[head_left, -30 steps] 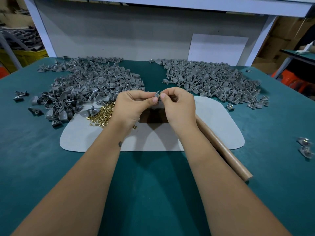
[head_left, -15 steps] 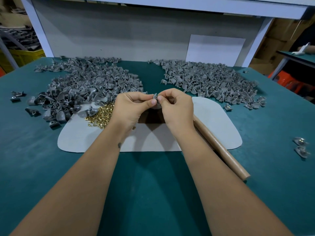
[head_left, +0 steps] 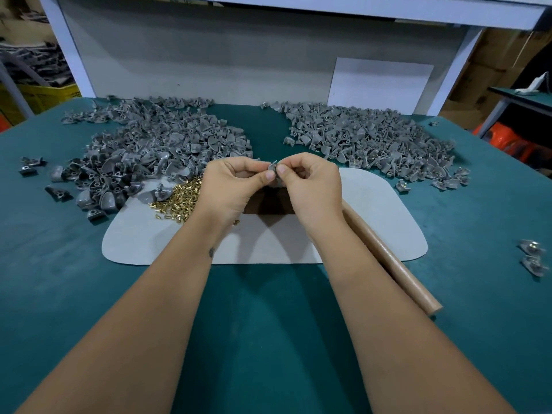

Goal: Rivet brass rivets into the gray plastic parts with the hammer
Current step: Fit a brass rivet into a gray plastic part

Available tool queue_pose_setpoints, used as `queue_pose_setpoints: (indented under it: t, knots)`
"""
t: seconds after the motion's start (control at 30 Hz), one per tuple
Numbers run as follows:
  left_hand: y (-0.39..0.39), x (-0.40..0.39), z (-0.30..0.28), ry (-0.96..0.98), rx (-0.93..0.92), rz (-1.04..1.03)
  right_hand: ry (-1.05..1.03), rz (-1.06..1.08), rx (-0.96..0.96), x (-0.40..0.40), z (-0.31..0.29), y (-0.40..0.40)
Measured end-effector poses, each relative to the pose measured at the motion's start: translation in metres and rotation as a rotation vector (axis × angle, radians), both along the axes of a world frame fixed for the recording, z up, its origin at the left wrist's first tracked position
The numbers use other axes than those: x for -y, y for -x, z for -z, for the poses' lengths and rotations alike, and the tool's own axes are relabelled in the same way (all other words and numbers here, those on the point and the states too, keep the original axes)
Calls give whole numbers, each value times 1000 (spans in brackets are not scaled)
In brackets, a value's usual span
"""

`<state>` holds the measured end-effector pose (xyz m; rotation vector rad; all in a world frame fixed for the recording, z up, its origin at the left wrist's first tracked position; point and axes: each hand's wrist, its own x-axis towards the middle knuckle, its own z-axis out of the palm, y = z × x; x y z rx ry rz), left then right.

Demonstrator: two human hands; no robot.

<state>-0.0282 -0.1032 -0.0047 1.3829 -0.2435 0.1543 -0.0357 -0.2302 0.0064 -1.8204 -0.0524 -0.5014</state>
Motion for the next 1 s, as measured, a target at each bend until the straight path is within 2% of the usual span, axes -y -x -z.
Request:
queue_pose_setpoints:
  t: [0.43, 0.6, 0.83, 1.0]
  knots:
    - [0, 2, -4, -58, 32, -39, -19, -117, 57, 9, -7, 1]
    - [-3, -1, -2, -220, 56, -118, 71, -48, 74, 14, -7, -2]
    - [-2, 0, 0, -344, 34, -130, 233, -41, 27, 18, 2, -8]
    - [-4, 0, -1, -433, 58, -144, 273, -13, 36, 20, 4, -11]
